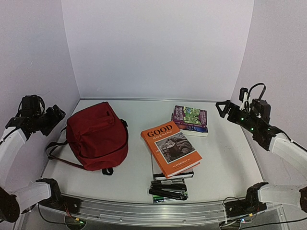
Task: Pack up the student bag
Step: Adjust the student bag at the center of the board, then move the student bag to the center of the board.
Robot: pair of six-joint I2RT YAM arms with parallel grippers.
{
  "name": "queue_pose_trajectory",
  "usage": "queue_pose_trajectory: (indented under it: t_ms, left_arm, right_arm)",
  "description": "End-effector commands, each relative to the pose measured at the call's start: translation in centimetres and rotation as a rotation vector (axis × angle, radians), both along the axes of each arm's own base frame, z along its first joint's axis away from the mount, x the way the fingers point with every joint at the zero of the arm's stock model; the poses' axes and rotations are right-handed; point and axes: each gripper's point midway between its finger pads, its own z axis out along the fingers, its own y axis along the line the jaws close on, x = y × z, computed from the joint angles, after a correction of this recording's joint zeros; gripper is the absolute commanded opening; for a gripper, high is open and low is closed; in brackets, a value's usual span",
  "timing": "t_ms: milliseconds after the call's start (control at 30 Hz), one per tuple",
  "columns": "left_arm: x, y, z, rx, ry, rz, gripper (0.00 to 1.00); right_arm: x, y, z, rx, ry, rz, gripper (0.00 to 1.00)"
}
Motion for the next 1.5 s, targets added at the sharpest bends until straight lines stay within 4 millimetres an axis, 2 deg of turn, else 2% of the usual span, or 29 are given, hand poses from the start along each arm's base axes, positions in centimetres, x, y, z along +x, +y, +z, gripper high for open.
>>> queue_pose_trajectory:
  t_ms: [0,100,167,200,400,533,633,767,867,900,967,1000,1100,1167,1300,1367,1467]
  left_arm:
    - [1.9,-4.6,-1.8,-0.106,0.033,-0.254,0.88]
    - [3.4,-7.4,-2.7,-0.039,0.047,-0.396,0.89]
    - [4.5,-9.4,-3.3,0.092,0.064,-0.490,0.89]
    - [5.2,-9.8,-3.3,0.147,0.082,-0.511,0.89]
    - [8.5,-10.0,-4.5,0.429,0.149,-0.568,0.88]
    - [9.6,-9.6,-6.2,0.612,0.233,-0.531,0.90]
    - [9.8,-11.0,-7.1,0.684,0.246,-0.572,0.92]
    - [10.1,-12.1,-9.0,0.710,0.274,-0.634,0.95]
    - [10.4,-11.9,-10.1,0.741,0.311,-0.640,0.95]
    - [10.5,-11.8,-10.3,0.749,0.321,-0.634,0.90]
    - [10.7,-11.6,-10.5,0.758,0.336,-0.624,0.71]
    - [10.7,-11.5,-10.6,0.760,0.345,-0.617,0.62]
    - [10.5,-11.2,-10.9,0.771,0.356,-0.609,0.53]
    - [10.4,-10.9,-10.9,0.783,0.358,-0.601,0.42]
    - [10.0,-10.9,-10.9,0.771,0.348,-0.600,0.27]
    - [9.8,-10.9,-10.9,0.759,0.342,-0.600,0.21]
    - [9.5,-10.6,-11.1,0.762,0.348,-0.584,0.14]
  right_arm:
    - [0.6,2.3,1.0,-0.015,-0.016,0.050,0.98]
    - [0.5,4.9,0.6,-0.004,0.007,0.104,0.98]
    - [0.2,7.2,0.3,0.016,0.022,0.152,0.98]
    - [0.0,8.2,0.1,0.026,0.025,0.175,0.98]
    - [-1.4,13.0,-1.5,0.059,0.064,0.276,0.98]
    - [-2.3,16.1,-2.7,0.072,0.101,0.320,0.98]
    - [-3.0,18.6,-3.2,0.088,0.128,0.363,0.98]
    - [-4.0,23.1,-4.2,0.129,0.179,0.425,0.98]
    - [-5.1,27.4,-5.4,0.171,0.227,0.497,0.98]
    - [-5.4,28.7,-5.8,0.176,0.242,0.516,0.98]
    - [-6.1,31.9,-6.5,0.187,0.270,0.558,0.97]
    - [-6.7,33.5,-7.6,0.187,0.298,0.581,0.96]
    - [-7.6,37.4,-8.3,0.214,0.326,0.619,0.94]
    - [-8.0,39.4,-9.1,0.216,0.339,0.630,0.94]
    - [-7.2,41.5,-11.1,0.243,0.386,0.602,0.91]
    - [-6.9,42.2,-13.0,0.249,0.427,0.587,0.89]
    - [-6.7,43.8,-14.3,0.262,0.460,0.609,0.82]
